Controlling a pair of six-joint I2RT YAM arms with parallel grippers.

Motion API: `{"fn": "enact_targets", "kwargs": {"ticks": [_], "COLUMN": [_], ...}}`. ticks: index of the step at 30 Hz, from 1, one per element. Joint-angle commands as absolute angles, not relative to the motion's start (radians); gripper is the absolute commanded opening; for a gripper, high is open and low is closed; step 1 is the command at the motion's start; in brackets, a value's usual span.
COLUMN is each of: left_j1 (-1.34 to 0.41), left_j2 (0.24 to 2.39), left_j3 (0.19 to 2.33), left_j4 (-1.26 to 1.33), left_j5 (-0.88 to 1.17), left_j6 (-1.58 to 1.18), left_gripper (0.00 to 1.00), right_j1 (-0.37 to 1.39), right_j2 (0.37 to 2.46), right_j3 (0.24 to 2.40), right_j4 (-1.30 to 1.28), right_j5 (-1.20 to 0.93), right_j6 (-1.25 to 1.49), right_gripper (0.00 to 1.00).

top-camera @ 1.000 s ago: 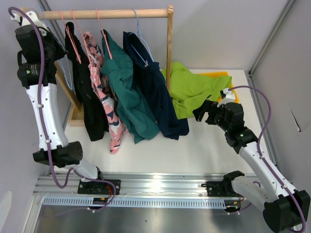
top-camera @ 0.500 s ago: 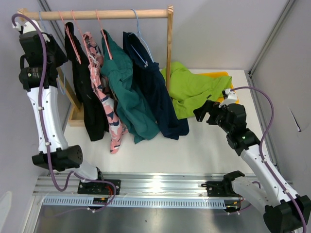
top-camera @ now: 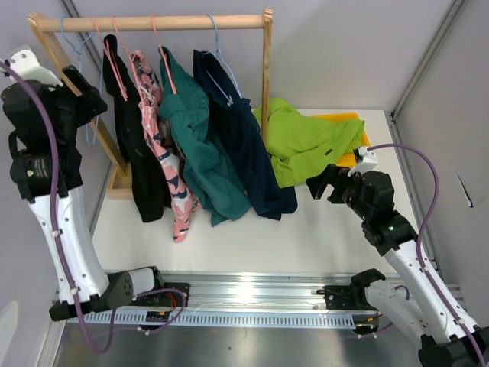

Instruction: Remove the shorts from the hanger

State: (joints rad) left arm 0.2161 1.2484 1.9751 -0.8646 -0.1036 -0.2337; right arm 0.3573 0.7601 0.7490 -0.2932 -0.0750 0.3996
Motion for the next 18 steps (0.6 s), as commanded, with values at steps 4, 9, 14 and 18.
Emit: {"fn": "enact_targets", "kwargs": {"ticks": [4,9,14,18], "left_j1": [0.212,0.212,0.212,0.206], "left_j2": [1.226,1.247,1.29,1.324], "left_j3": [1.93,1.881,1.856,1.864], "left_j4": [-0.796,-0.759,-0.707,-0.683], "left_j5": [0.012,0.057,0.09,0.104], "left_j6": [-0.285,-0.293,-0.311,-0.319], "left_gripper": [0.77,0.73,0.73,0.72], "right_j1": [0.38,0.39,0.394,0.396], "right_j2": [0.724,0.718,0.715,0.716], "right_j3": [0.782,0.788,0.785,0.776], "right_j4": [-0.331,-0.342,-0.351,-0.35], "right_j5": [-0.031,-0.017,-0.002,-0.002], "right_j6": [0.413,0.416,0.411,0.4], "right_gripper": [0.99,1.0,0.99,0.99]}}
